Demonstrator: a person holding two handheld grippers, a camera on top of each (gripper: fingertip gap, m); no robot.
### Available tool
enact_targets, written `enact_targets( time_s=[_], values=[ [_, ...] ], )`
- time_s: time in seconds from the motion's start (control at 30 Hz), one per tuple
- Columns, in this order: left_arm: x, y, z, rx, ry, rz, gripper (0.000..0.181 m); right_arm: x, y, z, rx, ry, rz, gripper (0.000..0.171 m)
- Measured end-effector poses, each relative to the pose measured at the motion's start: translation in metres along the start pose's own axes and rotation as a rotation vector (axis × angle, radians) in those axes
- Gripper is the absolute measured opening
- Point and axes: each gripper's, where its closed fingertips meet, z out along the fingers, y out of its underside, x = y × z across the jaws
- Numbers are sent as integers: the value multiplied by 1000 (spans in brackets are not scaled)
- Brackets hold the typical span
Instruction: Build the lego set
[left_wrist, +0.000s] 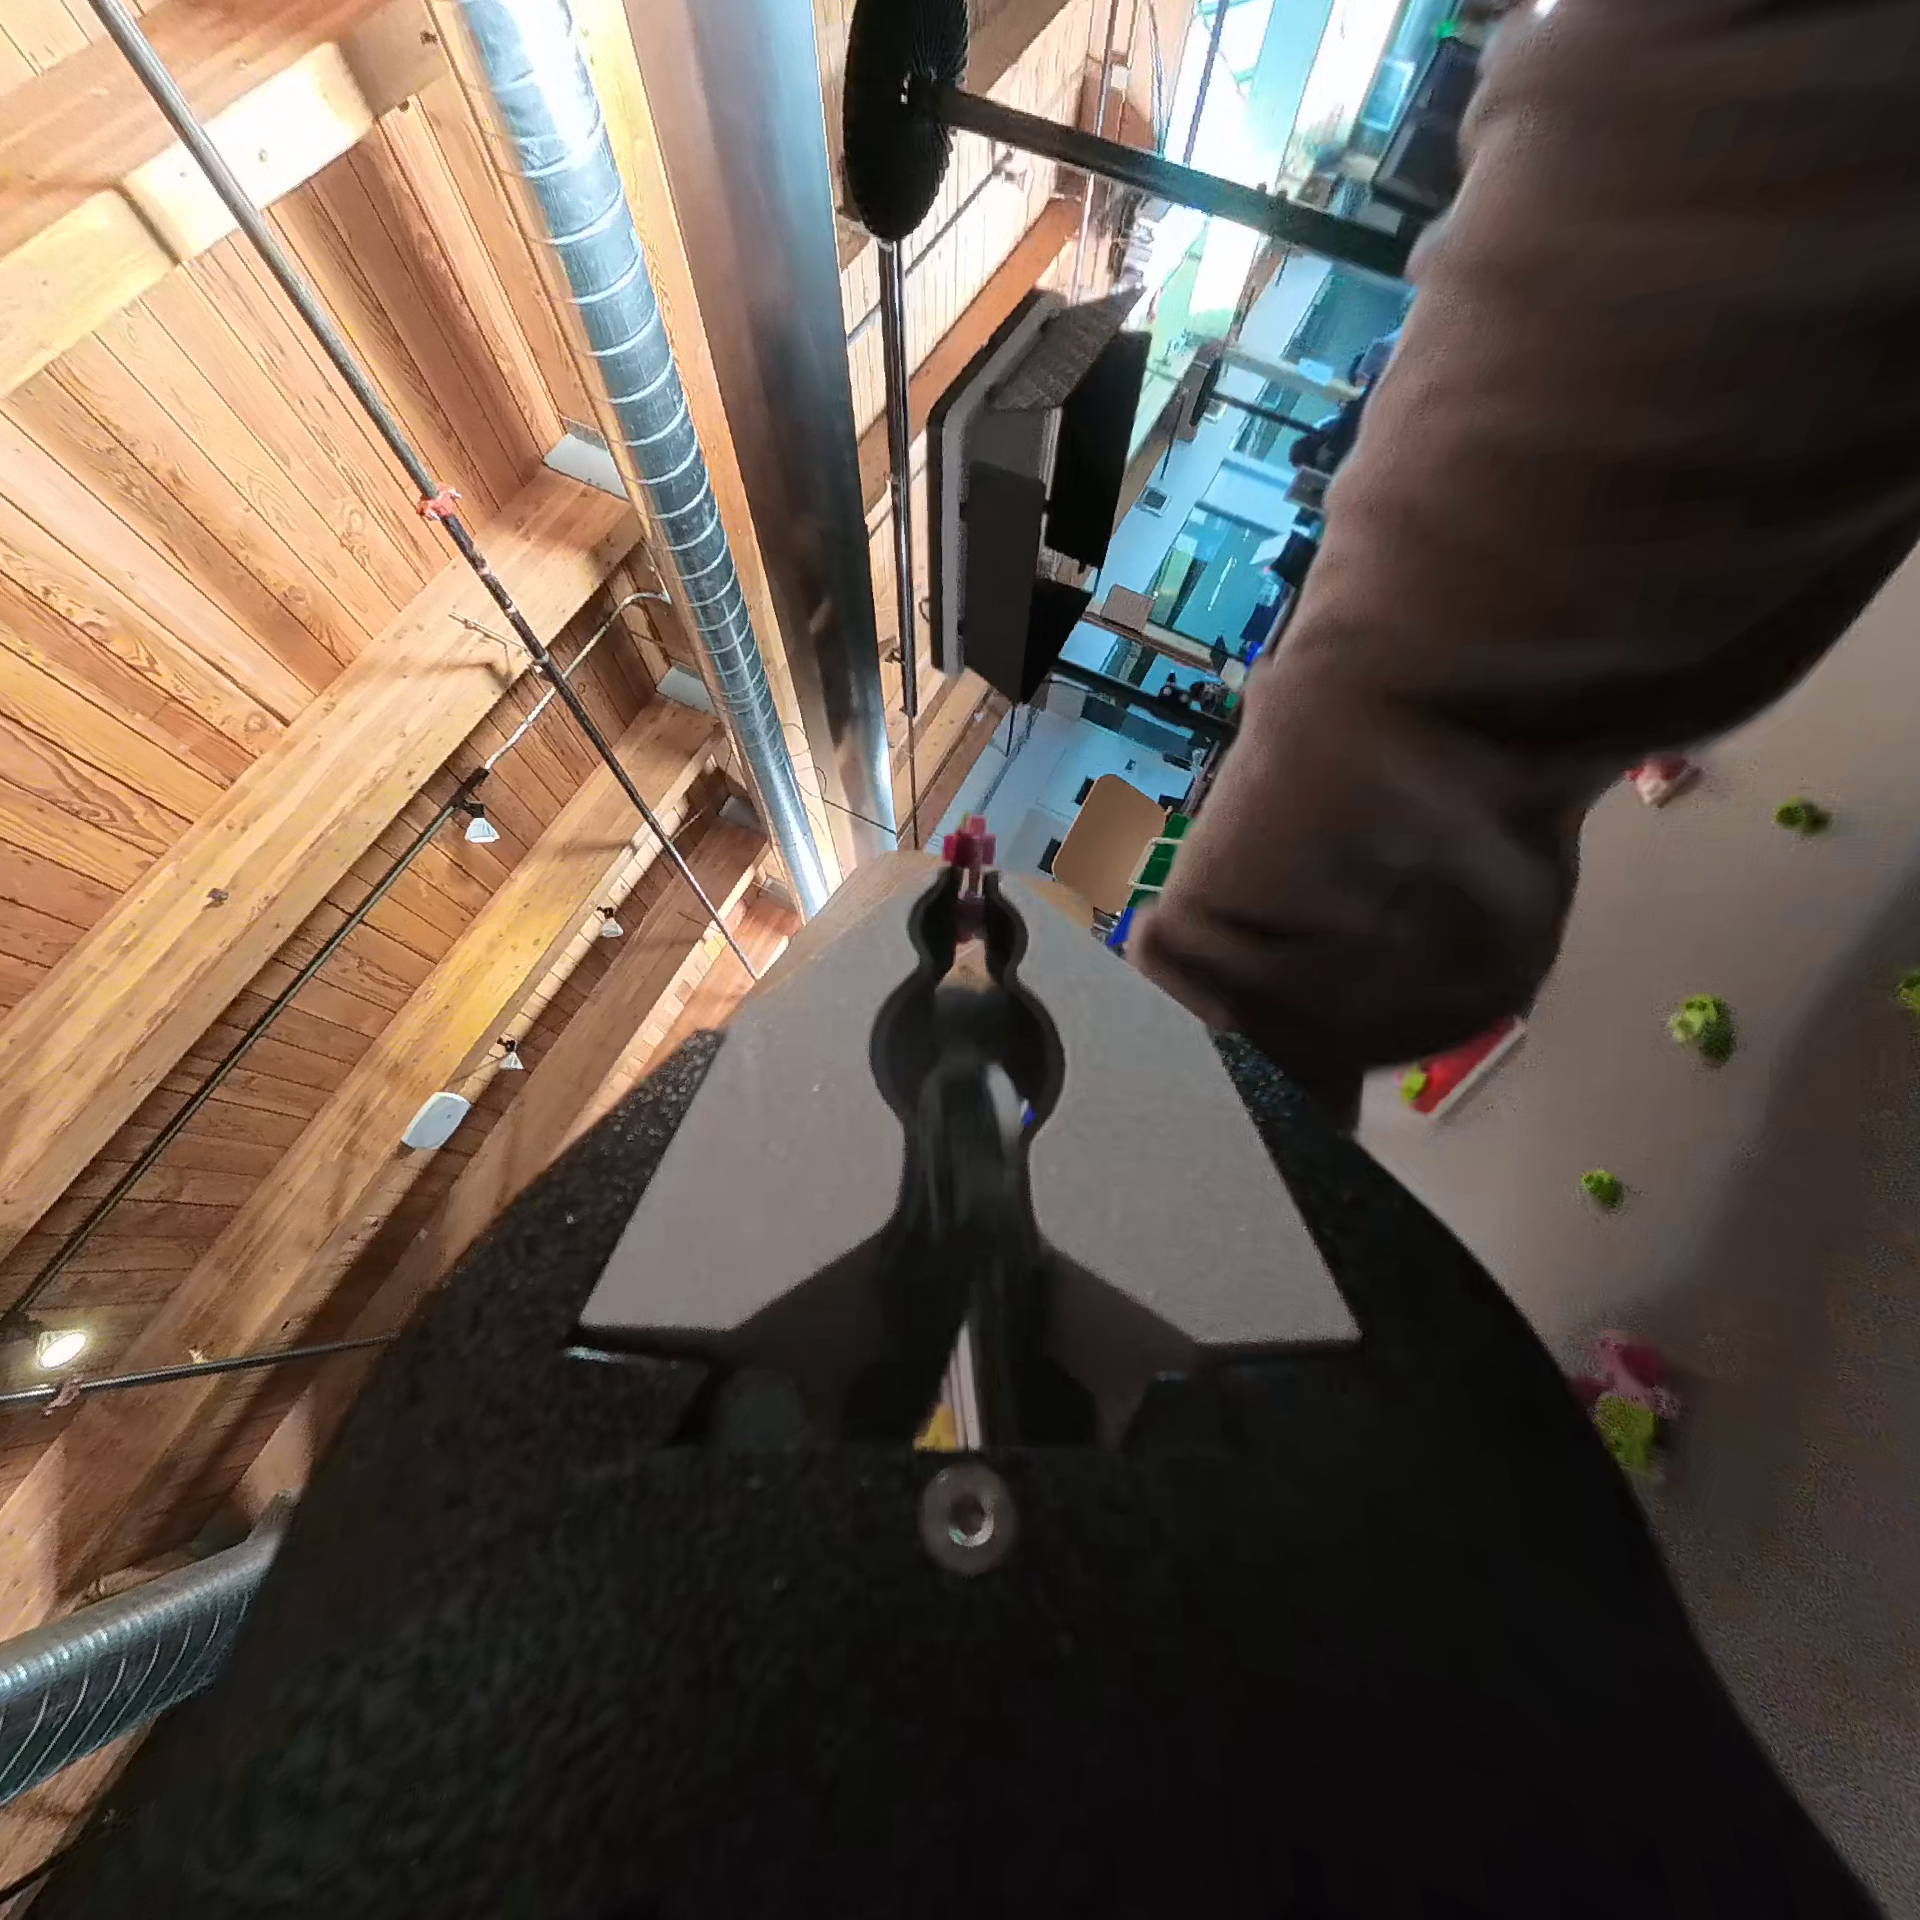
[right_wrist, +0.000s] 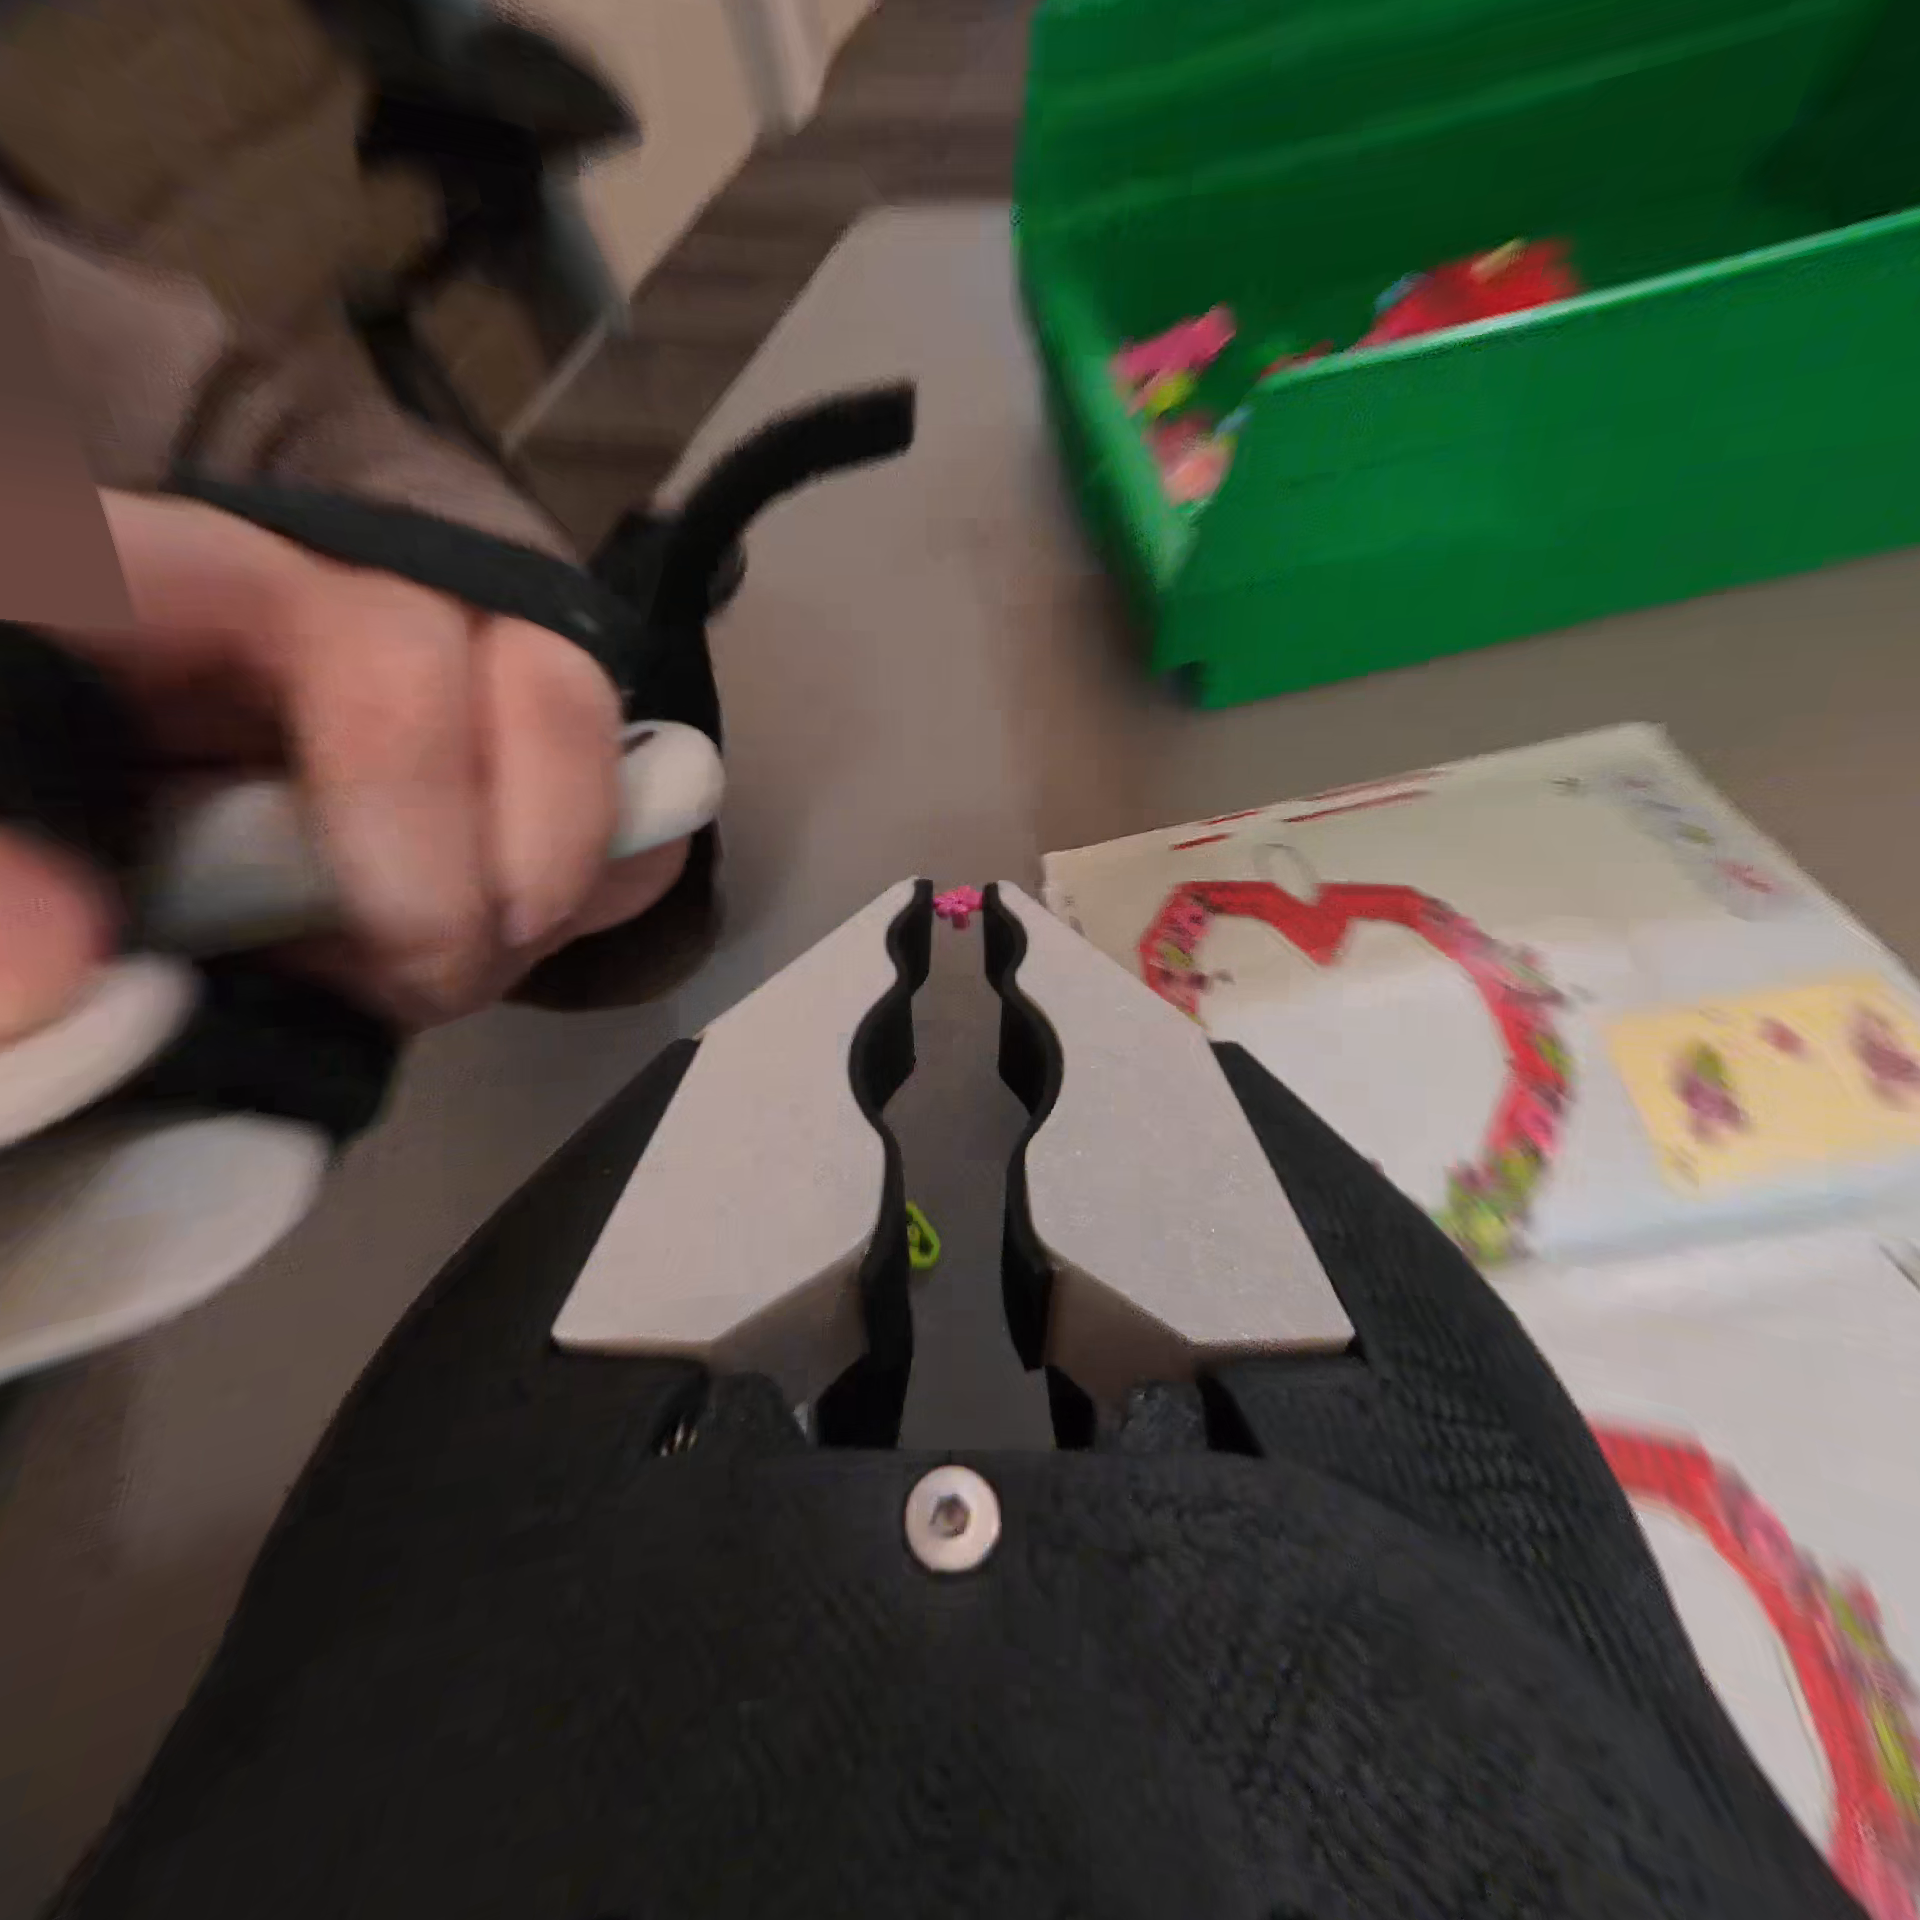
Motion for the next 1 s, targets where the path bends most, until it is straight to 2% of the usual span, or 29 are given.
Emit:
enact_targets(
  time_s=[0.03,0.17,0.27,0.5,1.0],
  values=[
    [0,5,0,-9,10,-6,1,5,-9,-23,91,42,47,8],
    [0,20,0,-49,51,-44,2,-3,-41,-115,464,133,204,8],
    [5,25,2,-65,96,-113,2,-31,-46,-149,590,107,276,8],
    [6,26,0,-50,134,-237,2,-76,-32,-159,640,17,430,7],
    [9,14,-2,3,149,-212,2,-83,-13,-154,589,45,419,7]
  ],
)
